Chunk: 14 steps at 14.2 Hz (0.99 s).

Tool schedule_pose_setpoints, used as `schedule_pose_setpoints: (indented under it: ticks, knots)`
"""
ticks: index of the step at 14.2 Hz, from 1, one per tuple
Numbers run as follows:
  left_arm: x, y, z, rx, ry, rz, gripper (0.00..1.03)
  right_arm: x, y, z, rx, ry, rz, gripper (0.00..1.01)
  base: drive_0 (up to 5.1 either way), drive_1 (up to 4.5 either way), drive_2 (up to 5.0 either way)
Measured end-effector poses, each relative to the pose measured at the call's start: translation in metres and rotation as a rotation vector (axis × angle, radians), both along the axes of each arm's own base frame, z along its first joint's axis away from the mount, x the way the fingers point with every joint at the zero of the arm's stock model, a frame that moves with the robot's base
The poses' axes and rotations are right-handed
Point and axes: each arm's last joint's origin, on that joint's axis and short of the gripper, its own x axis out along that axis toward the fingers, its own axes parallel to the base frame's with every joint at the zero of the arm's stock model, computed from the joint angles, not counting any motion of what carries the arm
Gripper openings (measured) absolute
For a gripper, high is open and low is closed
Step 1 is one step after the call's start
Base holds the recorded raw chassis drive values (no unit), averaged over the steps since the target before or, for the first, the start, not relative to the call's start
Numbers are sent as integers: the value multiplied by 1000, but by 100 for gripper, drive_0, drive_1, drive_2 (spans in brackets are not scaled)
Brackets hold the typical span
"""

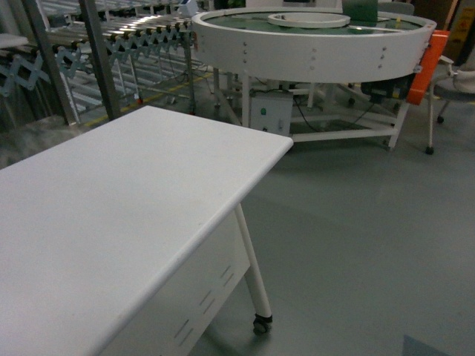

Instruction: Pick red block from blue box to shelf

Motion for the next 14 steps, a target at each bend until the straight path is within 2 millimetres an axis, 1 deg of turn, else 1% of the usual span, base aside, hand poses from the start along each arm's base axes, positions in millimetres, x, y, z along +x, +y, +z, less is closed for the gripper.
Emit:
schedule_pose_setpoints:
  ticks: [14]
  knots:
    - [0, 0, 0, 0, 0, 0, 98, 0, 0, 0, 0, 0, 0, 29, -151, -151, -151]
